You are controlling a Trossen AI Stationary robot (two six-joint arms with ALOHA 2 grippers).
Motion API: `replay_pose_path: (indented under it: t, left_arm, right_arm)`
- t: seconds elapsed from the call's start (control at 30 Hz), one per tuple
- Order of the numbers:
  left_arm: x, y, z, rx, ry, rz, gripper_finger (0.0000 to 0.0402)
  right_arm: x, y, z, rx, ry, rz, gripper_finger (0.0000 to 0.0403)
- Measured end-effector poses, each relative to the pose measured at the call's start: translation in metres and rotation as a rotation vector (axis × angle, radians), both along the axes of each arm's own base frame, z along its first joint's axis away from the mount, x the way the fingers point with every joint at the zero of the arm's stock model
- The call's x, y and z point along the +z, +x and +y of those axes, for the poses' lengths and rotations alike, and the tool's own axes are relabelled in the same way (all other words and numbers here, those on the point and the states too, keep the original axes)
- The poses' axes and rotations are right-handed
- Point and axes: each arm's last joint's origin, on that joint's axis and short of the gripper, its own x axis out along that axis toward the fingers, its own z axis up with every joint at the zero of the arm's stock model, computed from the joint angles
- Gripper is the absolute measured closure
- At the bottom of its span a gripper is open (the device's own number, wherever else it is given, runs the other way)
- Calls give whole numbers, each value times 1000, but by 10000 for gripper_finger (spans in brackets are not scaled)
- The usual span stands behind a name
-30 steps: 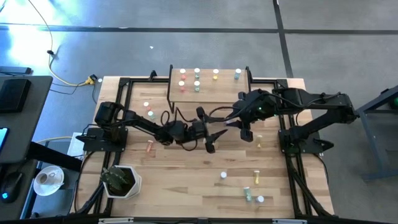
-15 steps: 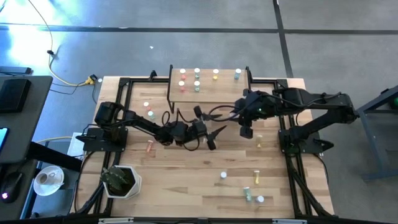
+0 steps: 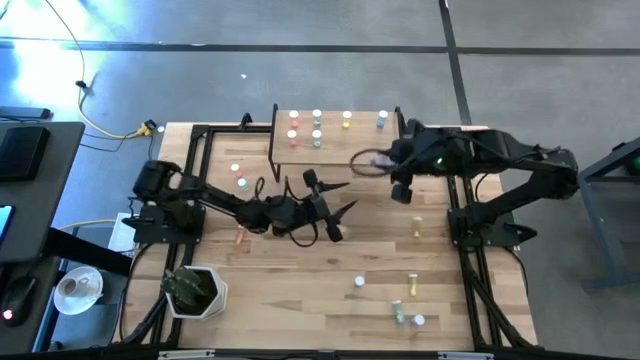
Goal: Pick and place medicine bottles onto shelf by color
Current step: Put the blue medicine bottle on the shelf
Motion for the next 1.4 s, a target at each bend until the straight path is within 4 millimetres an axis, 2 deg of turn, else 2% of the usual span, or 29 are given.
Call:
replay_pose_path:
  t: [0.23, 0.43, 0.6, 0.7, 0.8, 1.07, 1.4]
  left_arm:
    - [19, -21, 15, -198, -220, 80, 181]
    - [28, -36, 25, -230, -303, 141, 181]
    - [33, -42, 24, -239, -307, 156, 181]
    - [36, -46, 23, -273, -321, 146, 181]
    - [31, -53, 23, -274, -350, 149, 181]
    - [4, -66, 23, -250, -419, 139, 181]
    - [-27, -80, 22, -246, -476, 80, 181]
  right_arm:
    - [36, -18, -21, -73, -41, -140, 299]
    - [66, -35, -35, -128, -102, -236, 299]
    - [73, -44, -48, -130, -99, -259, 299]
    - [60, -43, -58, -121, -59, -226, 299]
    - [36, -36, -73, -164, -17, -167, 299]
    - [-23, -28, -107, -234, 136, -71, 299]
    - [-73, -30, -136, -294, 260, -42, 299]
